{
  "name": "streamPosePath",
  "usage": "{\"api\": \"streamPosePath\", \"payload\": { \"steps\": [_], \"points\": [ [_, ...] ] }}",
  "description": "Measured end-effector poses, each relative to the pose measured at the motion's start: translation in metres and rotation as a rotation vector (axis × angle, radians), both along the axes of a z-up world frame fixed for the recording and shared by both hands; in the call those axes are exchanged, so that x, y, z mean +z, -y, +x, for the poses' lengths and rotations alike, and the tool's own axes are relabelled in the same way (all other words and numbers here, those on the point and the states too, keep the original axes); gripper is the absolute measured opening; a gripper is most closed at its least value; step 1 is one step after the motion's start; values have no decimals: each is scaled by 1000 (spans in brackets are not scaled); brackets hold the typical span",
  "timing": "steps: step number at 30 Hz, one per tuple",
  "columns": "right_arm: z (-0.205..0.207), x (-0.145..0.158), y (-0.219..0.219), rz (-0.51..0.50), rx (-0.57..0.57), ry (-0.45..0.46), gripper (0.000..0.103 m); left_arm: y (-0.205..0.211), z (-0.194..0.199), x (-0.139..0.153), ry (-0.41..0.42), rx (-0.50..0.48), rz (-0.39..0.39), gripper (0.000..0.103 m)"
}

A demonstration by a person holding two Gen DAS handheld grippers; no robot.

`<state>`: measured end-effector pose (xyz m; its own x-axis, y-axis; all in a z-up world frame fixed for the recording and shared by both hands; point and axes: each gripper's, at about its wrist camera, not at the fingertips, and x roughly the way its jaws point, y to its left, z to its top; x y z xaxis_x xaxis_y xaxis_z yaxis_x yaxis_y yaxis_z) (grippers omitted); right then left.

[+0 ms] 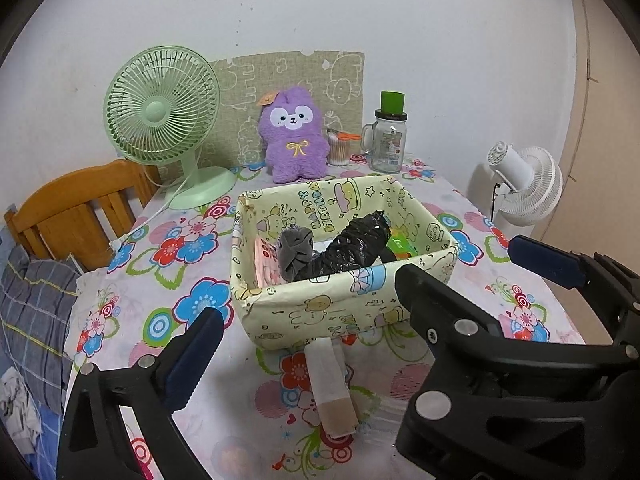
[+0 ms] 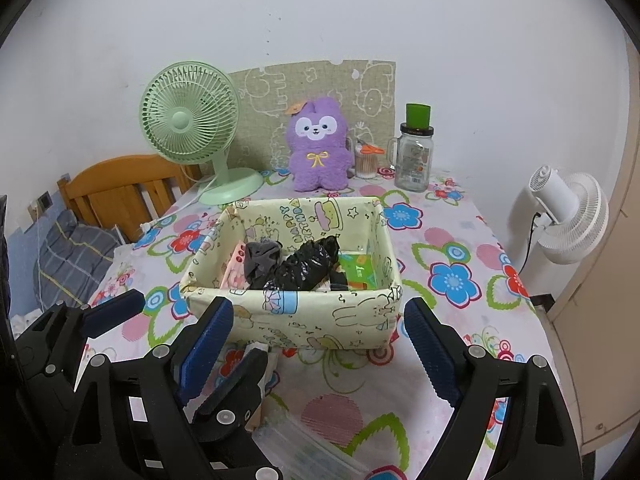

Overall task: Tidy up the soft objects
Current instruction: 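Withdraw both tools from the box toward the white tube and plastic bag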

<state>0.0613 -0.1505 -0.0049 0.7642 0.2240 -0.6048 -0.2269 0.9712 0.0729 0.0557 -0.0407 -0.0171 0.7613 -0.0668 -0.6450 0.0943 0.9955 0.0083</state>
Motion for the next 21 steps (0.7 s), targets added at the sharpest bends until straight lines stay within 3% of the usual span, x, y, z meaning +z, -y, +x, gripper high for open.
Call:
{"api": "streamPosePath", "payload": {
  "steps": [21],
  "points": [
    [-25,-11,2,-8,2,6,89,-3,-24,-14,-9,-4,-8,102]
  ]
}}
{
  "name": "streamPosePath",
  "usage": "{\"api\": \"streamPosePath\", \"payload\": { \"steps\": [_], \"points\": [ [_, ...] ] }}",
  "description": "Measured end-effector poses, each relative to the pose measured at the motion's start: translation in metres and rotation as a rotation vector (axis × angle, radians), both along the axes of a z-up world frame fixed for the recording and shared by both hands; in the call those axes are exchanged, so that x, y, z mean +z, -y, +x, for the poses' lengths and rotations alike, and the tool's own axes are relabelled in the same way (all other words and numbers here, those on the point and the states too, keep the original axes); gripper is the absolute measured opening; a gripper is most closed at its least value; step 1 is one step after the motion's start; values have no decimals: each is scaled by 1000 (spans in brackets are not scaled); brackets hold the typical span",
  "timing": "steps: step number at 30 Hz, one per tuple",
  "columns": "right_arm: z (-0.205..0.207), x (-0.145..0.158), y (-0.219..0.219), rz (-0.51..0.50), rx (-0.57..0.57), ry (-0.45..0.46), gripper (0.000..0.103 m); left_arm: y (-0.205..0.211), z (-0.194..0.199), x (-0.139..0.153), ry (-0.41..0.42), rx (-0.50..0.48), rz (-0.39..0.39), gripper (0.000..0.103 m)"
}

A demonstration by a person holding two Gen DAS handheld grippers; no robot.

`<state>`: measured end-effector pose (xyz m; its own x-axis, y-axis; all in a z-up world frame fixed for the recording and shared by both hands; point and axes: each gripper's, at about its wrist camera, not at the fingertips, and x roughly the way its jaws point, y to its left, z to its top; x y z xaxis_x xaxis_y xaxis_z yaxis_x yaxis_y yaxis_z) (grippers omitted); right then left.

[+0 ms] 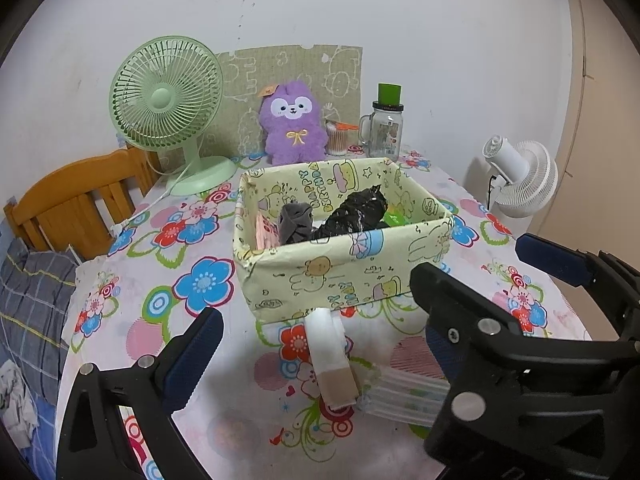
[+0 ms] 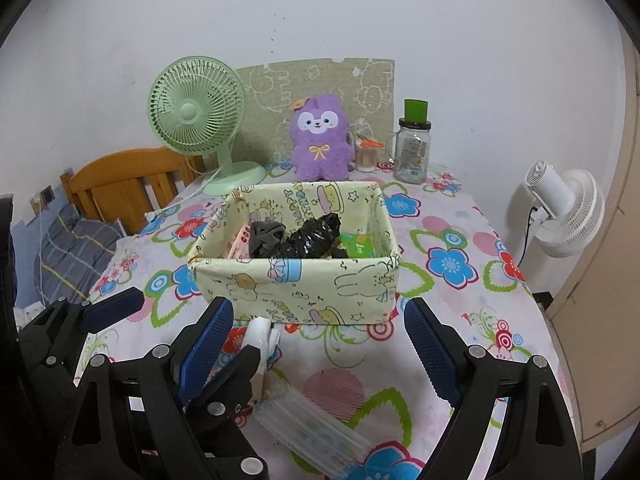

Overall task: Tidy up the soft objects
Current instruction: 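Withdraw both tools from the box toward the white tube and plastic bag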

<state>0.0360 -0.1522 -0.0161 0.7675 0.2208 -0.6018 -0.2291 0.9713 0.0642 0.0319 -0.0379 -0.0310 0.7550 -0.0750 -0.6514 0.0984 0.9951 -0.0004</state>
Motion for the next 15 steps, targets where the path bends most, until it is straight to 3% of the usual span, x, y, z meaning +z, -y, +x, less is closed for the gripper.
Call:
{"api": "streamPosePath", "payload": {
  "steps": [15],
  "points": [
    [-19,-20,4,3,-6,-20,89,-4,-20,-20,-29,7,17,102]
  ]
}}
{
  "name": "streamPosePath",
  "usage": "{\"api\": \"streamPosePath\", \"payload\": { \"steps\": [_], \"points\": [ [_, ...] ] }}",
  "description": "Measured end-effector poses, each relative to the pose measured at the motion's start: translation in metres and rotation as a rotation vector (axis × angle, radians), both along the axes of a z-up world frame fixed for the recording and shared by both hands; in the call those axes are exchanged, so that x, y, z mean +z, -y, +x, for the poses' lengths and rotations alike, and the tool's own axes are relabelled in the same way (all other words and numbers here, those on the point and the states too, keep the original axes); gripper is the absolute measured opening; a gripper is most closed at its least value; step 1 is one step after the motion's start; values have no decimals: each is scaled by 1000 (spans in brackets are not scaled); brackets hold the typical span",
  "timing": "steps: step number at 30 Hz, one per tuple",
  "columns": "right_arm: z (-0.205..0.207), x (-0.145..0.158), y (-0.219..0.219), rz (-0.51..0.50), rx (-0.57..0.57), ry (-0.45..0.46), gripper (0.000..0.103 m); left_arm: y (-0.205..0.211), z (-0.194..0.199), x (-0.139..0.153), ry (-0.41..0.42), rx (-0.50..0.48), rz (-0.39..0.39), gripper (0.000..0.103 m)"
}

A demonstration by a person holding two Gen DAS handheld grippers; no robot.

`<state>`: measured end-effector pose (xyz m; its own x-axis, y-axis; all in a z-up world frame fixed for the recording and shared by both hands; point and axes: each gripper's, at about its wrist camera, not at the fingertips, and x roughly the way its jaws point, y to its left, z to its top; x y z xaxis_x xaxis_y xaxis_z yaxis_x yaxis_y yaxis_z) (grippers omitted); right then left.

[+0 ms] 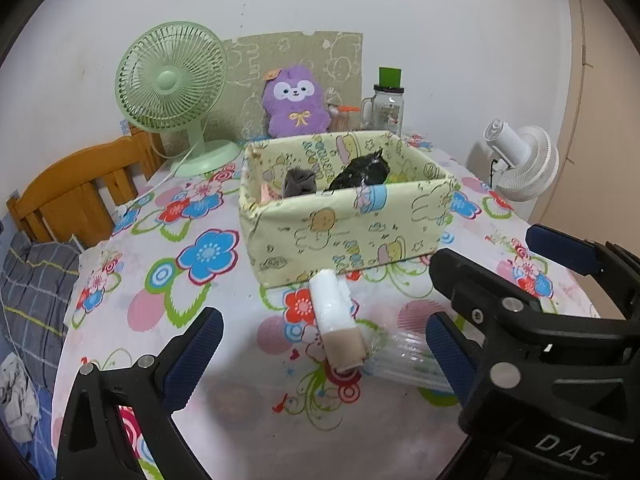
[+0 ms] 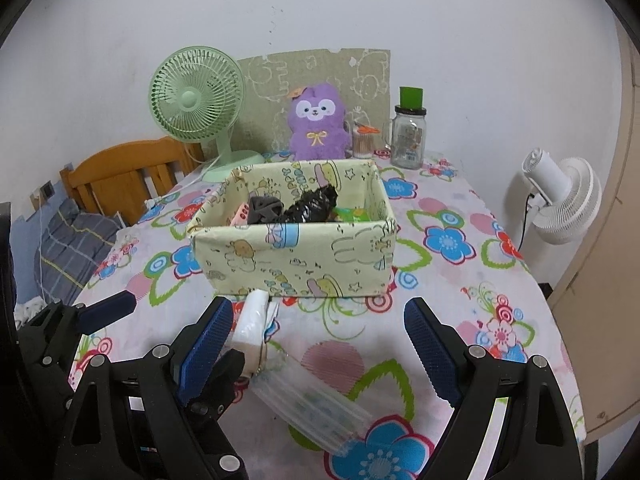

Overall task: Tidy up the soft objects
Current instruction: 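Withdraw both tools from the box toward the white tube and plastic bag, then lower both tools toward the white rolled towel and the clear plastic bag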

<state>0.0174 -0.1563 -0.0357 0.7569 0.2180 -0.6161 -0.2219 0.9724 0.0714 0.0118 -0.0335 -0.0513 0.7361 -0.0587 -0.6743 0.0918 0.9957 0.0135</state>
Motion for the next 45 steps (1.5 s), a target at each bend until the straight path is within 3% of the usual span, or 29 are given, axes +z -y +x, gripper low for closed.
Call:
{"api": "streamPosePath", "payload": {
  "steps": [16,30,45],
  "points": [
    [-15,-34,-5,-36,31,-60,89,1,-18,-31,-42,-9,42,102],
    [-9,-61,-12,-68,46,-117,89,3,-9,-59,-110,-42,49,102],
    [14,-86,-11,-83,23,-196,77,10,4,-73,-154,-82,62,102]
  ]
}}
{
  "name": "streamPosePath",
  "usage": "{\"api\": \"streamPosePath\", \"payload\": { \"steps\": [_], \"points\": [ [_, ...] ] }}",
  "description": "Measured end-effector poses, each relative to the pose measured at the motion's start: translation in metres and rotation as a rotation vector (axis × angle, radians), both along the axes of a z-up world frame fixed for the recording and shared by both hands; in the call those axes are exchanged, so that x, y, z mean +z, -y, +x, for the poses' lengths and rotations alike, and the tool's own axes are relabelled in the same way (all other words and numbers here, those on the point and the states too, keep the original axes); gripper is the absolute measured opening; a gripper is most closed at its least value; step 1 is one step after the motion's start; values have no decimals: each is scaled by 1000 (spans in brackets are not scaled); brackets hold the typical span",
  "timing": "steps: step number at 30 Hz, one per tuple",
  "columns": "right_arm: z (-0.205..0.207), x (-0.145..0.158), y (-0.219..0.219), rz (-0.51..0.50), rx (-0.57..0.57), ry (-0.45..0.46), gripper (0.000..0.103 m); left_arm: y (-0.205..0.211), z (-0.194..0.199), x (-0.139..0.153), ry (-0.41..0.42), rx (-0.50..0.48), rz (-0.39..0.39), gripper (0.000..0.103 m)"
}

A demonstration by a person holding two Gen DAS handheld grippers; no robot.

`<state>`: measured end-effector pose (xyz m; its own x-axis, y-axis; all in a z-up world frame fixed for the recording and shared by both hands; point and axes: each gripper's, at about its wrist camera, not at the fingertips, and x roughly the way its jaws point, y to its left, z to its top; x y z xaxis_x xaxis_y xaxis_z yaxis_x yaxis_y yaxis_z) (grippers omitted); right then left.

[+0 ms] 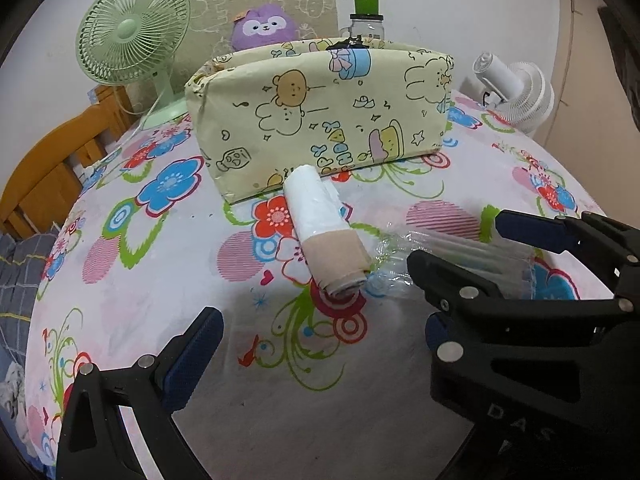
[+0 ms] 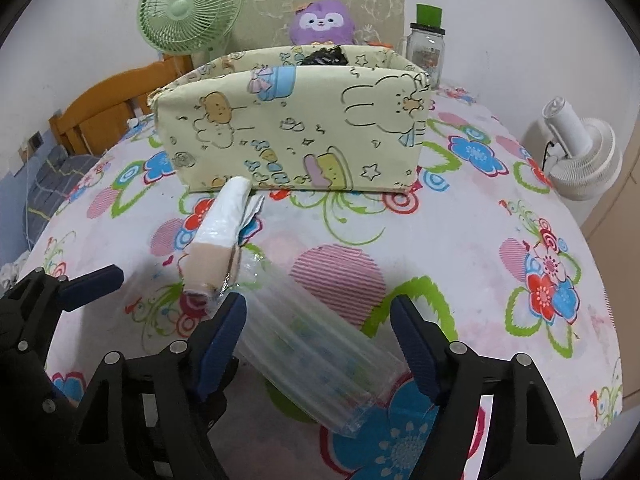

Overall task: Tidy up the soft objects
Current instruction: 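Lower both tools toward the white rolled towel and the clear plastic bag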

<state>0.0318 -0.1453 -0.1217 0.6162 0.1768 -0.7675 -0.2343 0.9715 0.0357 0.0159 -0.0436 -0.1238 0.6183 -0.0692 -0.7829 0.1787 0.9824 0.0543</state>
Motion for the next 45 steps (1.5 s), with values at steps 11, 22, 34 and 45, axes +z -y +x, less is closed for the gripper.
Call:
{"api": "streamPosePath", "payload": {
  "steps": [11,22,34,45],
  "points": [
    [20,-5,10,-11,-46,2,72,4,19,0,-15,7,-10,102],
    [40,-5,24,-11,-91,9,72,11,33,-3,-30,13,-8,102],
    [53,-3,40,30,-120,-13,72,21,52,-2,-35,25,0,102],
    [55,-2,40,41,-121,-31,72,13,58,-2,-12,25,-7,90]
  ]
}}
